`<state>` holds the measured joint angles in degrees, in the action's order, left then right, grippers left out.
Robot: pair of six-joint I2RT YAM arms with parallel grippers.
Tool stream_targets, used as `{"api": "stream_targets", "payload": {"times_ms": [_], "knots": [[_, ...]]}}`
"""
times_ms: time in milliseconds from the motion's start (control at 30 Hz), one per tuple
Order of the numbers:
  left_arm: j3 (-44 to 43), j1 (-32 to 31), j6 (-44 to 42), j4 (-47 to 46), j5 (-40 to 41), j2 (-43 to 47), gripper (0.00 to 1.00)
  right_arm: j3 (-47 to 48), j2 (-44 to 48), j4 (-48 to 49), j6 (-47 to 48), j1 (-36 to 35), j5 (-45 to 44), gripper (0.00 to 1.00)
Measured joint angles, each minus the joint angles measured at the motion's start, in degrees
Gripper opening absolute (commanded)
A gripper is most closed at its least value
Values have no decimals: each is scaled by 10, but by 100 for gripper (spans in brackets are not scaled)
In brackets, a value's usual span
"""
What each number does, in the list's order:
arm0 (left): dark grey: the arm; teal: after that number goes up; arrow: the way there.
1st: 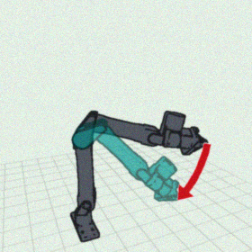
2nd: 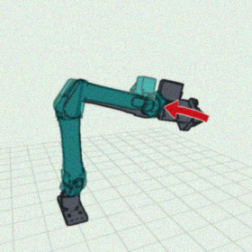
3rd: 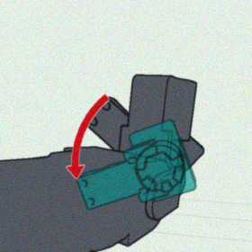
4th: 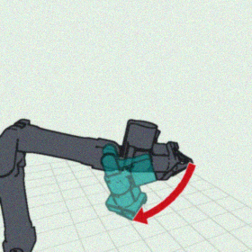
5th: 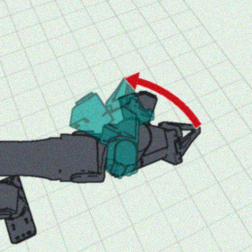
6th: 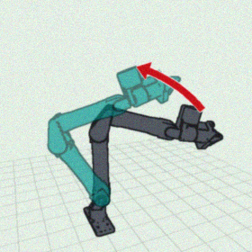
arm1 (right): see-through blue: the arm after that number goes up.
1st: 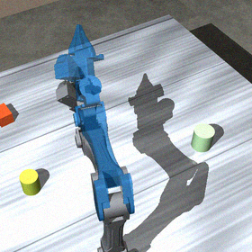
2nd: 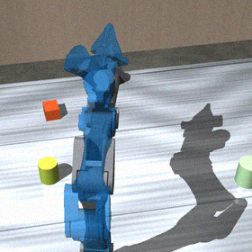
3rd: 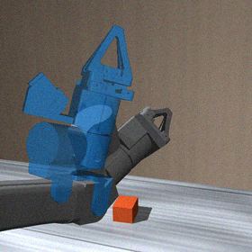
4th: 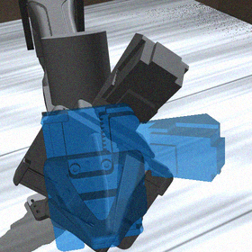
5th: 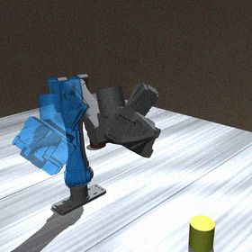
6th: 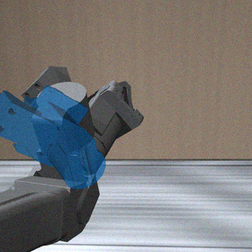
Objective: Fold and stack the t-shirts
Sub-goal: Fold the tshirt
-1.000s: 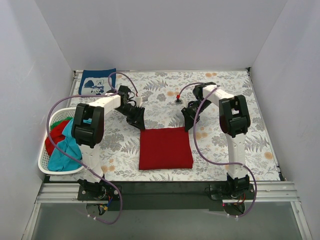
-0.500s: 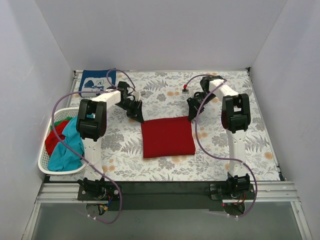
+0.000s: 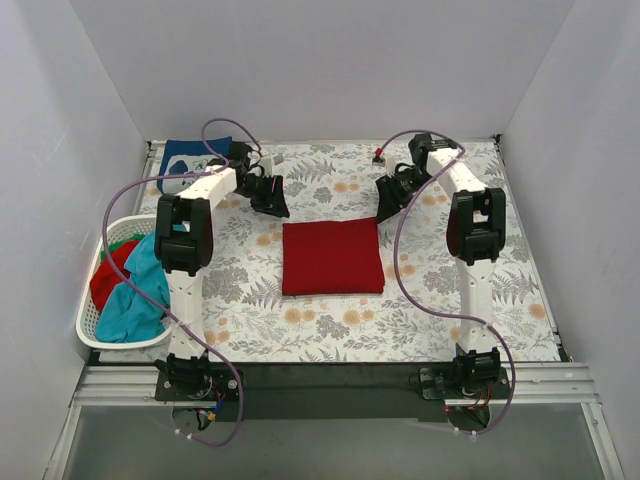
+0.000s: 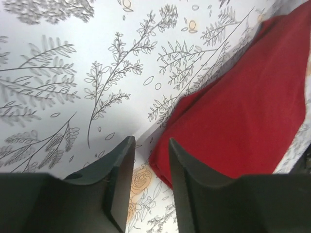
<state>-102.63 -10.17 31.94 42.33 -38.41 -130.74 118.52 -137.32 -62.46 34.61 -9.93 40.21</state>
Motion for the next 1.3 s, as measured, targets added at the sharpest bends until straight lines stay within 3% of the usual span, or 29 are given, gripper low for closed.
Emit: {"api": "stream_targets", "payload": {"times_ms": [33,133,233,433,633,800,1000,1167,1300], "knots": [[2,5,7,-6,-5,5,47,0,5,1,-2,3,3,70],[30,16,33,-27,-27,35,61,-14,37,5,-16,10,26,90],[75,23,81,-56,-63,82,65,-39,87,13,-31,12,65,96],[139,-17,180,-130,-127,142,68,-74,128,45,-83,-40,143,97],[161,-58,283,-214,-156,101,71,-63,47,71,-119,-95,179,98],[190,-45,338,-277,-147,43,72,-43,-37,78,-134,-76,214,98],[197,-24,356,-310,-200,29,73,-29,-43,70,-135,-36,215,98],[267,-29,337,-310,-203,100,75,-84,11,90,-138,-27,202,98],[349,-52,344,-314,-201,223,76,-216,130,111,-158,-32,217,98]]}}
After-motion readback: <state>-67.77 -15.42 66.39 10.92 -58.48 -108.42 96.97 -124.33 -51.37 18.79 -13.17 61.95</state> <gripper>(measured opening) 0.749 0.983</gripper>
